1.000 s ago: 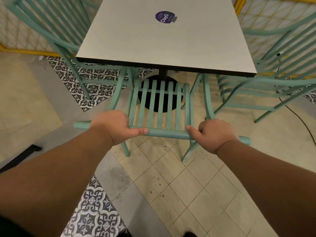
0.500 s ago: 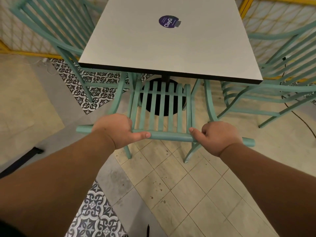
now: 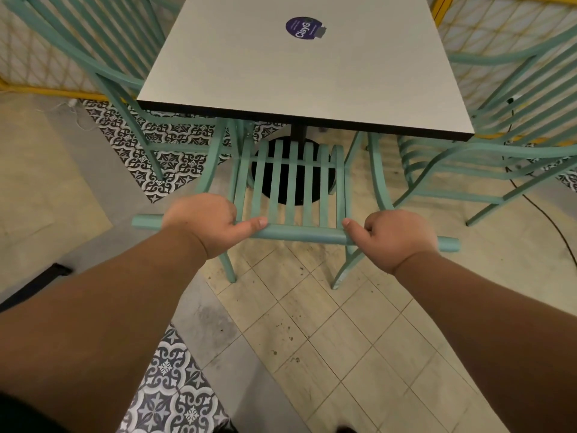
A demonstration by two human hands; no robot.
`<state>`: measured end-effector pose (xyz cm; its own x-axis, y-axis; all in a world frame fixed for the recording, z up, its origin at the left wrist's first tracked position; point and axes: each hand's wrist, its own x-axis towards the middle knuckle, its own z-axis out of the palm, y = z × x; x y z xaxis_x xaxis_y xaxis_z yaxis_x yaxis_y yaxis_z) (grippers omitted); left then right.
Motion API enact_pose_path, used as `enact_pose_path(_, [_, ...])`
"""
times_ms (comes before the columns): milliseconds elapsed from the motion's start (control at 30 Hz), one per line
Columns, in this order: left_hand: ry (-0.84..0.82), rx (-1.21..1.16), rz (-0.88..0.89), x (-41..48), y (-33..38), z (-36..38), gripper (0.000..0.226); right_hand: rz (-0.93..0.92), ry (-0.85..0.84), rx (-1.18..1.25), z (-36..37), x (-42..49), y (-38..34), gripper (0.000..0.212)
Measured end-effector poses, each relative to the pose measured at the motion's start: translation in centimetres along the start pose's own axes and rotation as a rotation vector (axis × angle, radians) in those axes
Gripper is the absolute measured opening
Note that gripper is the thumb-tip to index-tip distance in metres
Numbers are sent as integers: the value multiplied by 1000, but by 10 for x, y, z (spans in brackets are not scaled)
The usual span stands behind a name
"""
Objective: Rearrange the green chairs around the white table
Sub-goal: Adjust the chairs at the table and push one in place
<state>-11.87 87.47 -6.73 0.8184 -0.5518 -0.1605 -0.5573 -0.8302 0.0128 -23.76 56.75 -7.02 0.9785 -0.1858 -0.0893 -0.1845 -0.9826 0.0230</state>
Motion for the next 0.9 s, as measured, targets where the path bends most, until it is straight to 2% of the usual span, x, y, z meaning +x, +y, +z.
enact_pose_path(233, [6, 0, -14, 9, -3, 6, 102, 9, 43, -24, 5, 8, 5, 83])
enact_pose_path(333, [17, 40, -44, 9, -2, 7, 104, 5, 63, -21, 5, 6, 5, 89])
enact_pose_path(433, [-56, 88, -119, 3, 7, -8, 112, -48, -34, 62, -12, 1, 5, 103])
enact_pose_path(500, [-66, 203, -141, -12, 19, -26, 113, -42, -70, 151, -29, -17, 1, 98])
enact_pose_path(567, [13, 184, -112, -29, 32, -44, 102, -2, -21, 254, -40, -43, -5, 85])
enact_pose_path(667, [146, -107, -58, -65, 56, -75, 82, 31, 69, 278, -63, -87, -10, 70])
enact_pose_path(900, [164, -213, -19, -146, 83, -131, 54, 180, 121, 263, -135, -172, 0, 60])
